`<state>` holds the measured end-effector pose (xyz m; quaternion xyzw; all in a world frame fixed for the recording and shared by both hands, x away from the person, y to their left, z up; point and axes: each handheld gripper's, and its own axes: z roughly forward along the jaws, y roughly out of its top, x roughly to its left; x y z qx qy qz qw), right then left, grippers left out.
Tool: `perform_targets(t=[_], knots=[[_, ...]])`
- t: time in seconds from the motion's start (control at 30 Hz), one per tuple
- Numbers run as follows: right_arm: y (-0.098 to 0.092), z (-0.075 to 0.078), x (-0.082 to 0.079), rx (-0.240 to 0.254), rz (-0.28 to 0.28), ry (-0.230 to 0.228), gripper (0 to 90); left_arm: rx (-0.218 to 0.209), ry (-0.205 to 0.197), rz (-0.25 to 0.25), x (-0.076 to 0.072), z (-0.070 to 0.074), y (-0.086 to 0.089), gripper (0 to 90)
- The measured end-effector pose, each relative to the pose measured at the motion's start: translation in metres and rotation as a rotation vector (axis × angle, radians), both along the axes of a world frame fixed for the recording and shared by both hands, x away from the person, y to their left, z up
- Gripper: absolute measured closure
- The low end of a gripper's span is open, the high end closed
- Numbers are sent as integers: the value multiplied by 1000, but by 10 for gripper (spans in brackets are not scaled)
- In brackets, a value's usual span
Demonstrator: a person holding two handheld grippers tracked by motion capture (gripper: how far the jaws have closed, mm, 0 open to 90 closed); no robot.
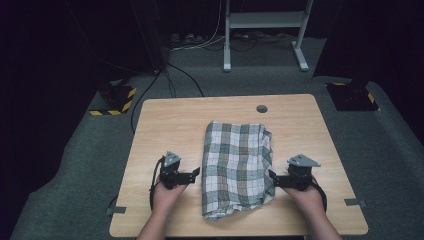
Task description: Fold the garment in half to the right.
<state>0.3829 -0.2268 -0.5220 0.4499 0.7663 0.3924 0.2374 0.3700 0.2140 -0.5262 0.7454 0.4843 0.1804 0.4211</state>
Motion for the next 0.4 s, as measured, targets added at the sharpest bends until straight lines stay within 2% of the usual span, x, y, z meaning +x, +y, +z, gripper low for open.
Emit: perform_targets(t=[0.13,0.2,0.3,0.4], knots=[[-10,-4,-22,-15,-14,0,0,0,59,17,-25,-9,19,51],[-14,-7,-31,-46,-12,-9,0,8,76,25,-33,-12,24,51],[-16,-14,-39,-63,-8,6,0,25,57,32,-43,-13,27,51],[-15,-14,-42,-67,-6,-11,0,35,51,30,-46,-12,26,43]])
